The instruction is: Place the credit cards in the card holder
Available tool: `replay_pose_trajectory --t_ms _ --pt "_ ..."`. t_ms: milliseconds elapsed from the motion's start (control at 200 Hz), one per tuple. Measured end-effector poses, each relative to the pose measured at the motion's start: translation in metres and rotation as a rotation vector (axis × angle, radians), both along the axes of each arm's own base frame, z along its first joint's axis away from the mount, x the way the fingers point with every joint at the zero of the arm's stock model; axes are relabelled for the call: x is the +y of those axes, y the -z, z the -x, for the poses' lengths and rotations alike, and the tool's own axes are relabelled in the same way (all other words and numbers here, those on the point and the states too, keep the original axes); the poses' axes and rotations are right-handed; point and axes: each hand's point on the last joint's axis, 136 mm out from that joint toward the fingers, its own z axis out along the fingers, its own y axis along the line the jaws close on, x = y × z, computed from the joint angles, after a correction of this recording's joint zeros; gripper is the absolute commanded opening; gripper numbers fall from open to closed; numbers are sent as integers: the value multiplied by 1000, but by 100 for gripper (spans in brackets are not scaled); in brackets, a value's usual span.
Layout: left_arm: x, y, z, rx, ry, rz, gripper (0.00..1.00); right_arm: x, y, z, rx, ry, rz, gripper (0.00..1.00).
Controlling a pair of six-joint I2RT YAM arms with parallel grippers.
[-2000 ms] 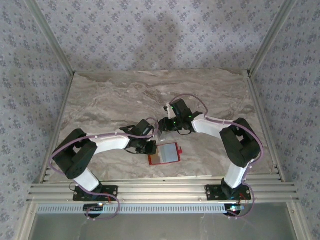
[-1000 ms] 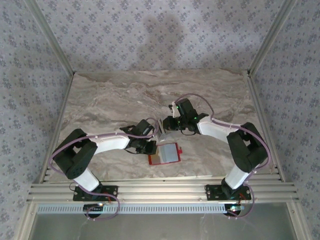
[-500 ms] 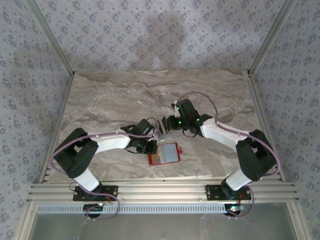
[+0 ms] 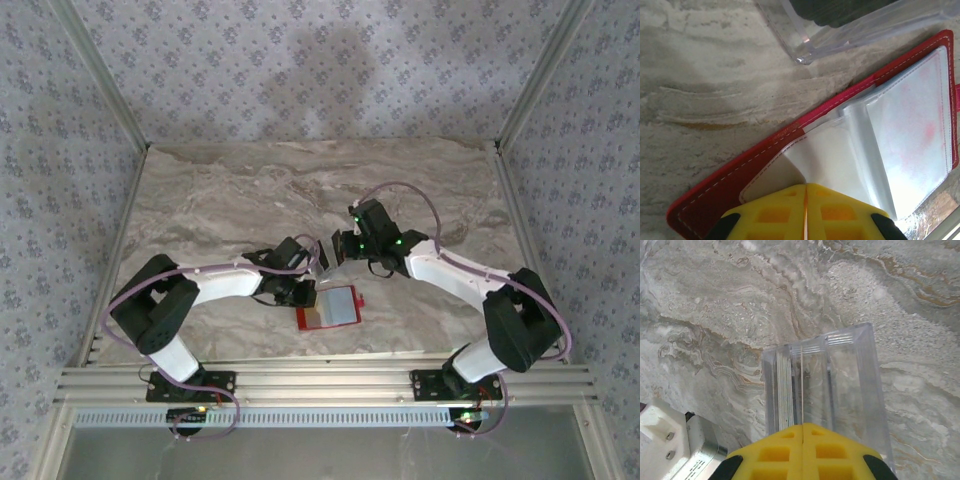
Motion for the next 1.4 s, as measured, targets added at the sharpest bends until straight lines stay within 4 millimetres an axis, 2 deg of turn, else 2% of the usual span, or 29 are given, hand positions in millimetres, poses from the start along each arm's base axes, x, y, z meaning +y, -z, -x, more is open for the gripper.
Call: replay_pose_trajectory --t_ms 450,839,1114,1254,1399 --pt "-3 0 -1 7 4 5 8 -19 8 0 -3 157 86 0" --pt "-7 1 -2 17 8 14 7 -16 -2 10 -59 265 103 0" --pt "-8 1 -2 22 11 18 7 -7 -17 26 -93 240 96 0" --pt "-8 1 -2 22 11 18 7 -4 -30 42 -123 195 64 0" --pt "-9 1 -2 23 11 19 7 -6 -27 60 -114 126 29 0"
